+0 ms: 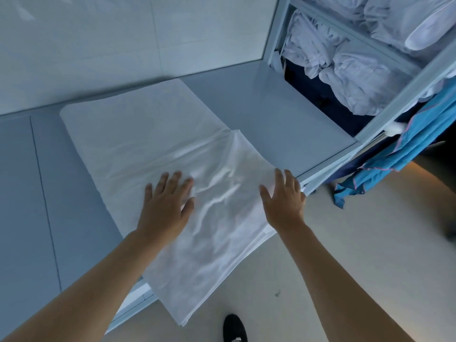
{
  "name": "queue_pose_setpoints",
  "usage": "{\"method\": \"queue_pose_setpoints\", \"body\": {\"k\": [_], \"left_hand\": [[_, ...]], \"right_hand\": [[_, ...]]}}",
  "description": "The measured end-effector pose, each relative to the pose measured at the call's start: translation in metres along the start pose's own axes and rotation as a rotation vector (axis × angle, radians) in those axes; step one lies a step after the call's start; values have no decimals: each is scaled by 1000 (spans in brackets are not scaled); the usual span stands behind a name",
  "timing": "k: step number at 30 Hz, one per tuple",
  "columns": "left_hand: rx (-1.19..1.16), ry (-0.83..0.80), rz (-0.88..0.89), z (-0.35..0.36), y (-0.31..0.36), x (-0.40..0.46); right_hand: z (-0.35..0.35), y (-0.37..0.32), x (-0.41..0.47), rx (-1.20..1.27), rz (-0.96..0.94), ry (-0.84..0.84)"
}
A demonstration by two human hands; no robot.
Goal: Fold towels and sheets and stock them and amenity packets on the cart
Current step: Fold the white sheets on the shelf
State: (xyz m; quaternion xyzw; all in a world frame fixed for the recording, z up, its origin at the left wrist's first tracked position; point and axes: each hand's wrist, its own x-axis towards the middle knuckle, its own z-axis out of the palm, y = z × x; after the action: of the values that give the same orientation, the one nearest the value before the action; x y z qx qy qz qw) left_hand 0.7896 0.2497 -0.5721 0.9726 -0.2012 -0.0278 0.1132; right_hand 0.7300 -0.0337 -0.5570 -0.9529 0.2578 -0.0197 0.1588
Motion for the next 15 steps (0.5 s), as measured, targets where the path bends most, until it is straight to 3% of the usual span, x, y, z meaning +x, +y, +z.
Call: {"method": "queue_pose_setpoints", "body": {"k": [3, 9, 15], "left_hand": [[29, 9, -32, 13, 3, 2], [4, 21, -30, 14, 4, 3], [-70, 51, -74, 10, -9, 12]], "right_hand": [[-5, 16, 15, 76, 84, -30], [-16, 25, 11, 313, 33, 70], [-46, 51, -1, 594, 190, 104]]}}
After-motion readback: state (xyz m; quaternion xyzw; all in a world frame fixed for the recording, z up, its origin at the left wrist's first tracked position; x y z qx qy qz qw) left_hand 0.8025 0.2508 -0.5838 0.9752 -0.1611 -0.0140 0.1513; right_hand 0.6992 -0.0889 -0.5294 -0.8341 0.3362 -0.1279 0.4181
